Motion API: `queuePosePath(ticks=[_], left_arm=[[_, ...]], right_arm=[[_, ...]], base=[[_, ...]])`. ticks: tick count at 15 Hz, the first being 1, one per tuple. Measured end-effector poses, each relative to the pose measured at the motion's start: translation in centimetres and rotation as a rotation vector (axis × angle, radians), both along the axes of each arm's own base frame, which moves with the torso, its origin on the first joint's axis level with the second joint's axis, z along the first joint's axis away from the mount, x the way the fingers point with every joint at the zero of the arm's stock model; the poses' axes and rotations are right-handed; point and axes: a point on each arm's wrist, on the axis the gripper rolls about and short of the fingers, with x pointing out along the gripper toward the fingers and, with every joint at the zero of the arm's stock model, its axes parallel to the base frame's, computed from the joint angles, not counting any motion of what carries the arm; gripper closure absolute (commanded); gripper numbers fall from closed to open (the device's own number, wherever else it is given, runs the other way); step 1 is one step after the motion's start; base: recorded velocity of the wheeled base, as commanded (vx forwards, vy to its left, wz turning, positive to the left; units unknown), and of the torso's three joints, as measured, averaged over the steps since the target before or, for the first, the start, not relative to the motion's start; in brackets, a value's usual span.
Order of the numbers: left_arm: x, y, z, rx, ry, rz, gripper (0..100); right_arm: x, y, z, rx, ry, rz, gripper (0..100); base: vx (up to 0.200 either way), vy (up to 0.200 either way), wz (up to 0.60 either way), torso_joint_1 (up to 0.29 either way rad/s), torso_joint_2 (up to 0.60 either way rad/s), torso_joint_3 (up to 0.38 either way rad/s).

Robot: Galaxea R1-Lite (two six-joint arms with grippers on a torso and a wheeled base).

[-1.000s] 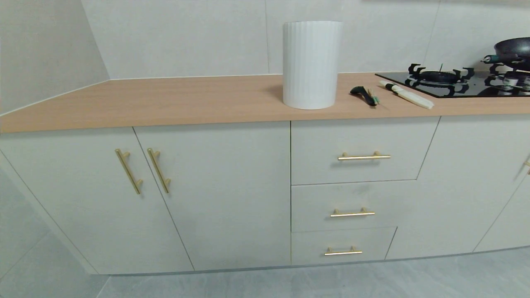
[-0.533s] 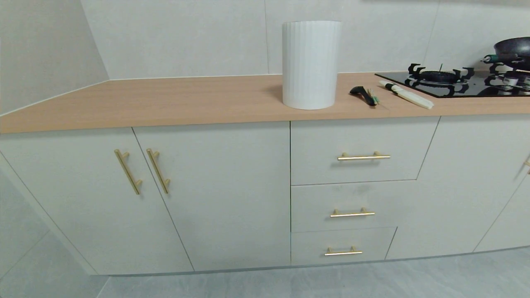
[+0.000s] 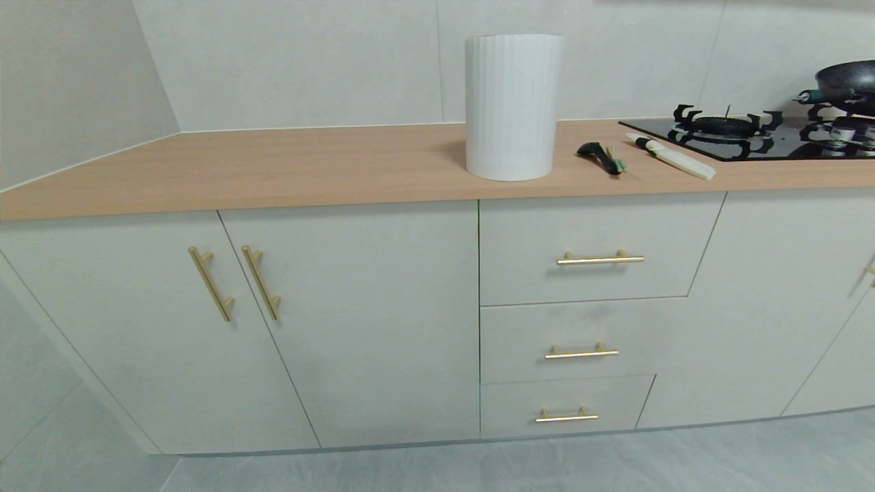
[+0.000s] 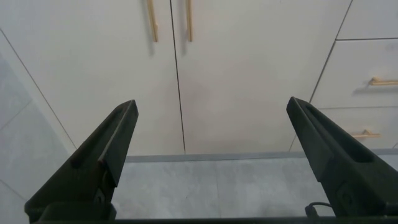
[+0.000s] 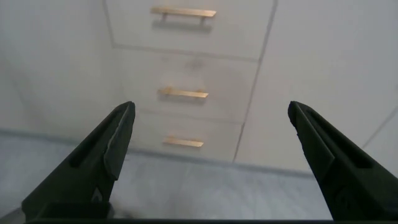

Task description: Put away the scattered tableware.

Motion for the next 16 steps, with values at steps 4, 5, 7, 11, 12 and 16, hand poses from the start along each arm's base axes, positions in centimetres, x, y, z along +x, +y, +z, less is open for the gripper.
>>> queuePosePath(ticks=[4,5,7,11,12,16], left_arm=[[0.0,0.0,0.0,0.000,0.000,0.000,0],[0.0,0.0,0.0,0.000,0.000,0.000,0],[0.0,0.0,0.0,0.000,0.000,0.000,0],[0.0,0.0,0.0,0.000,0.000,0.000,0],[0.0,0.0,0.0,0.000,0.000,0.000,0],[0.0,0.0,0.0,0.000,0.000,0.000,0]], right_arm=[[3.4,0.3,1.7,-0.001,0.189,0.085,0],[4.5,0.4,2.0,-0.003,0.233,0.100,0],[7.0,0.7,2.7,-0.006,0.313,0.130,0],[13.2,1.7,3.2,-0.010,0.412,0.173,0],[15.0,2.0,3.1,-0.012,0.442,0.178,0],[22.1,3.2,1.3,-0.017,0.538,0.190,0]], base=[[0.000,0.000,0.00,0.000,0.00,0.000],[0.000,0.000,0.00,0.000,0.00,0.000],[0.000,0.000,0.00,0.000,0.00,0.000],[0.000,0.000,0.00,0.000,0.00,0.000],[0.000,0.000,0.00,0.000,0.00,0.000],[0.000,0.000,0.00,0.000,0.00,0.000]])
